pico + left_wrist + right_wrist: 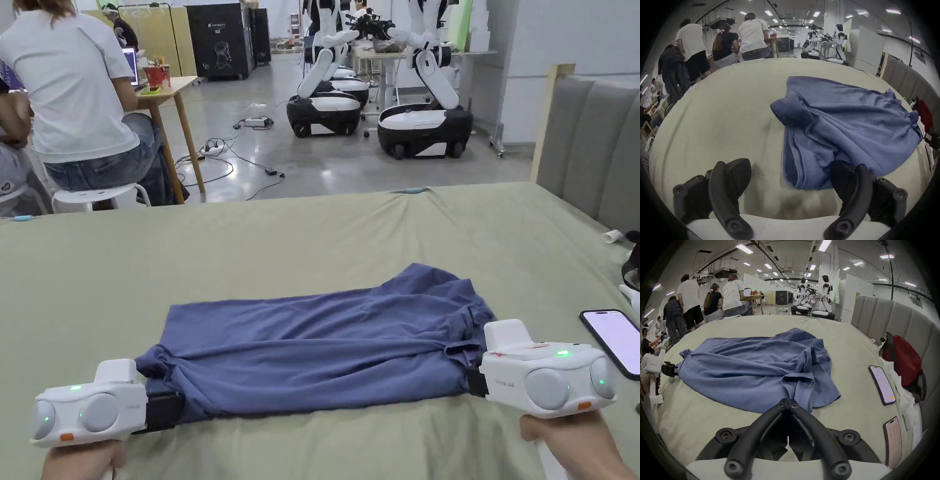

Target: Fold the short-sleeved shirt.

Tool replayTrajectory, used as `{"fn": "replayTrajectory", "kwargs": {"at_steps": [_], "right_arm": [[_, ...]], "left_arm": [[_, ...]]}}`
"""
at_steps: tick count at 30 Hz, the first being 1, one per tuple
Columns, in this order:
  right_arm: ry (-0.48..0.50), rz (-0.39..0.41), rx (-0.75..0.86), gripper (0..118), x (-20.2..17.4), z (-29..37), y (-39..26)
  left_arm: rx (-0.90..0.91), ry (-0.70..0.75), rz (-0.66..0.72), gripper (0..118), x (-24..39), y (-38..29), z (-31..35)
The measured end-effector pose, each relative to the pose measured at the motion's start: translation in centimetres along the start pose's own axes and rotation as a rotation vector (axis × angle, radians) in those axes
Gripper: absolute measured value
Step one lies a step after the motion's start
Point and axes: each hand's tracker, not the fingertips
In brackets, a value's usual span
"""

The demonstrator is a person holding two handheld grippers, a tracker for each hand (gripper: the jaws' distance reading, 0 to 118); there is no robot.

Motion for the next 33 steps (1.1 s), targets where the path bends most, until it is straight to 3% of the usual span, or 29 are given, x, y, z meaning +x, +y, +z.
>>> {"fn": "replayTrajectory", "kwargs": {"at_steps": [2,3,4,9,10,12,13,18,24,28,29,30,33], "right_arm": [[0.000,-0.002,-0.013,0,0.1,-0.5,-0.2],[-0.004,-0.004,-0.014,0,0.1,-0.3,-0.4],[-0.006,-0.008,-0.016,0,0.2,-0.3,-0.4],[-0.003,-0.079,0.012,4,1.6,1.2,0.1],[-0.002,-0.093,0.020,19,2.1,1.4,0.3],[-0.019,-0.099,0.021,77,2.6,1.2,0.6],[-0.028,-0.091,0.001,85,2.7,1.0,0.8],[-0.045,-0.066,-0.049,83,2.2,-0.8,1.0],[0.001,-0.073,-0.124,76,0.4,-5.8,0.9],[-0.029,-0.058,-0.131,57,-0.7,-5.9,1.4],[-0.012,-0.061,-0.117,40,-0.7,-5.7,1.5],[0.042,-0.077,-0.096,15,-0.7,-5.4,1.6],[-0.014,-0.002,-0.110,15,-1.0,-4.3,1.6]], "left_arm": [[0.004,-0.007,-0.025,68,0.0,0.4,0.2],[0.024,0.028,-0.056,27,0.1,0.4,0.3],[0.037,0.027,-0.077,5,0.3,0.5,0.3],[0.056,0.027,-0.061,5,1.3,0.1,2.5],[0.061,0.023,-0.046,5,1.2,0.1,2.7],[0.068,0.019,-0.035,5,1.1,0.2,3.0],[0.070,0.019,-0.037,5,1.3,0.1,3.3],[0.076,0.018,-0.021,5,1.5,0.1,3.6],[0.060,0.017,-0.015,5,1.7,-0.1,3.1],[0.059,0.012,-0.005,5,1.6,-0.1,3.1],[0.061,0.015,-0.006,5,1.6,-0.1,3.1],[0.064,0.020,-0.011,5,1.7,-0.1,3.2],[0.071,0.035,-0.015,5,2.0,0.0,3.8]]}}
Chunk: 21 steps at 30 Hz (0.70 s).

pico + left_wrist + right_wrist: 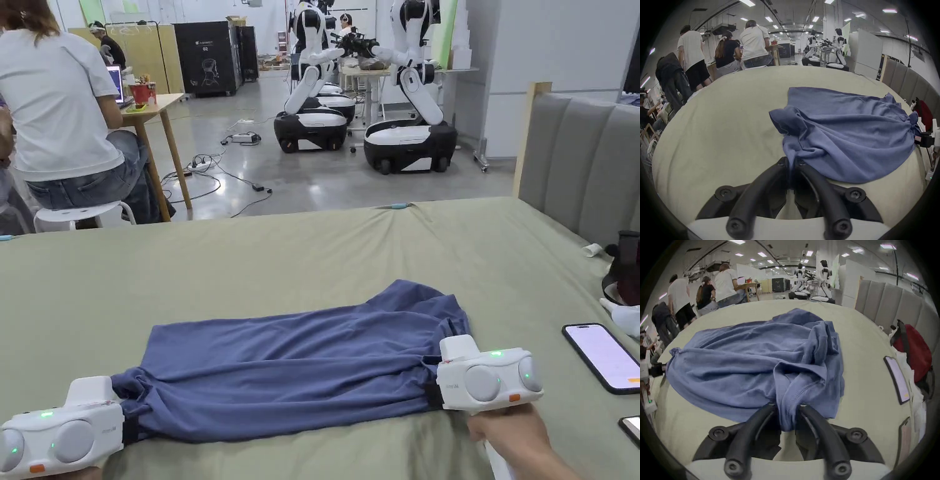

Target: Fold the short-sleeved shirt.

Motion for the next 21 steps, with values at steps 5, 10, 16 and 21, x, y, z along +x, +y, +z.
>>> {"fn": "replayTrajectory", "kwargs": {"at_steps": [5,10,16,21], "right_arm": [[-0.011,-0.004,0.003,15,0.2,3.1,-1.3],[-0.046,0.003,0.008,15,0.3,7.0,-3.5],[-0.057,0.006,0.008,15,0.7,11.4,-8.4],[-0.059,0.011,0.017,15,0.2,15.2,-13.0]], "left_arm": [[0.016,-0.030,0.005,5,-0.5,-0.3,2.6],[0.032,-0.047,-0.036,5,-0.1,-2.6,6.5],[0.025,-0.056,-0.028,5,-0.3,-7.6,11.4],[0.029,-0.058,-0.019,5,0.1,-12.2,14.9]]}}
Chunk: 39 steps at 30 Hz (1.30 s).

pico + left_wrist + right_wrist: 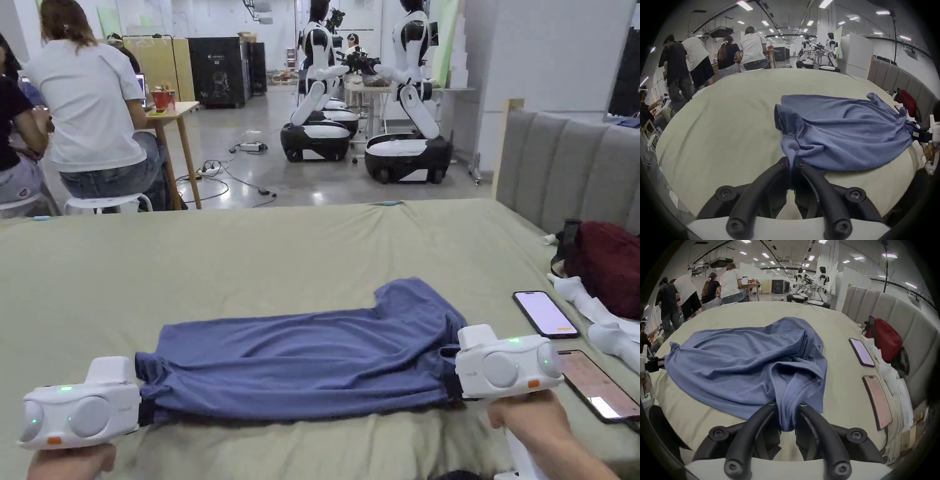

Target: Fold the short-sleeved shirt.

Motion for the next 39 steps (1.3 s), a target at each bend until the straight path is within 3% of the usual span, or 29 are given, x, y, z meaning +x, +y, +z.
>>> {"fn": "replayTrajectory", "kwargs": {"at_steps": [6,11,12,13,15,16,19,20,21,23,24,34,35,36,38,39], "right_arm": [[-0.007,0.006,-0.005,15,-0.3,1.9,-2.7],[0.004,-0.015,-0.027,19,0.2,-0.4,-2.7],[0.007,-0.013,-0.023,37,0.1,-0.5,-2.7],[0.004,-0.006,-0.013,63,-0.1,0.3,-2.8],[-0.001,-0.004,0.030,118,0.0,1.1,-2.5],[0.008,-0.023,0.075,118,0.2,1.7,-2.1],[0.056,-0.072,0.136,106,1.2,3.3,-0.2],[0.051,-0.083,0.152,96,1.4,3.7,0.5],[0.046,-0.087,0.171,69,1.3,4.6,1.5],[0.024,-0.070,0.181,8,1.3,4.7,2.8],[0.010,-0.062,0.182,0,1.3,4.5,3.3],[0.049,-0.090,0.175,0,1.8,1.0,5.0],[0.052,-0.087,0.168,0,1.8,0.4,5.1],[0.062,-0.086,0.161,0,1.9,-0.2,5.2],[0.096,-0.090,0.138,0,2.4,-2.6,5.6],[0.102,-0.093,0.132,0,2.5,-3.3,5.7]], "left_arm": [[0.001,-0.016,0.002,4,-0.2,-3.1,1.7],[-0.005,-0.013,0.033,8,-0.1,-3.1,0.7],[-0.005,-0.015,0.037,22,-0.1,-3.0,0.6],[-0.012,-0.010,0.040,43,-0.1,-2.7,0.5],[-0.020,-0.008,0.045,105,-0.3,-2.0,0.5],[-0.020,-0.007,0.045,118,-0.5,-1.6,0.6],[0.040,-0.039,0.049,110,-0.8,0.4,1.3],[0.043,-0.031,0.054,102,-0.7,1.3,1.4],[0.069,-0.018,0.059,78,-0.6,2.1,1.7],[0.111,-0.020,0.041,16,-0.3,3.5,1.8],[0.120,-0.018,0.030,0,-0.1,4.2,1.6],[0.099,-0.020,-0.013,2,-0.5,10.6,-4.3],[0.088,-0.025,-0.010,16,-0.6,11.4,-5.7],[0.066,-0.027,-0.002,50,-0.7,12.1,-7.2],[-0.002,0.005,0.008,102,-0.8,13.1,-10.4],[-0.005,0.008,0.002,113,-0.8,13.6,-11.9]]}}
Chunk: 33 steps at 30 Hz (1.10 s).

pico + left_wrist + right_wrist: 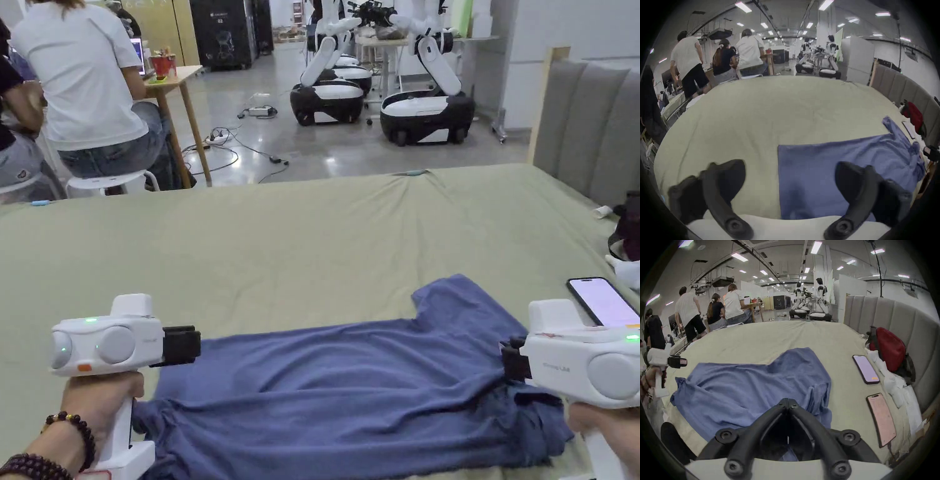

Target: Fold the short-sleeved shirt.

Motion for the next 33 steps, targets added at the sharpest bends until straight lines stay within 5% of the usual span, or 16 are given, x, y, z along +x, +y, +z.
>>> {"fn": "replayTrajectory", "kwargs": {"at_steps": [11,12,15,23,25,27,28,33], "right_arm": [[-0.029,0.059,-0.051,0,-0.4,-3.9,0.7],[-0.042,0.080,-0.053,0,-0.5,-4.0,0.7],[-0.063,0.097,-0.052,0,-0.8,-3.5,0.8],[-0.135,0.079,-0.026,0,1.3,-4.4,5.4],[-0.150,0.055,-0.087,20,2.1,-6.4,7.5],[-0.149,0.039,-0.180,75,3.2,-9.2,9.0],[-0.163,0.032,-0.192,88,3.6,-10.4,9.3],[-0.233,-0.022,-0.268,84,5.1,-14.0,9.4]], "left_arm": [[-0.123,0.018,-0.046,84,0.9,-0.4,-8.4],[-0.123,0.015,-0.055,70,1.1,-0.2,-8.0],[-0.085,0.013,-0.098,2,1.7,0.3,-6.7],[-0.029,0.017,-0.137,2,4.1,0.8,-3.1],[-0.027,0.035,-0.156,2,4.4,0.6,-3.2],[-0.029,0.049,-0.143,2,4.4,0.5,-3.4],[-0.032,0.050,-0.127,2,4.4,0.5,-3.5],[-0.042,0.055,-0.127,2,4.4,0.3,-4.2]]}}
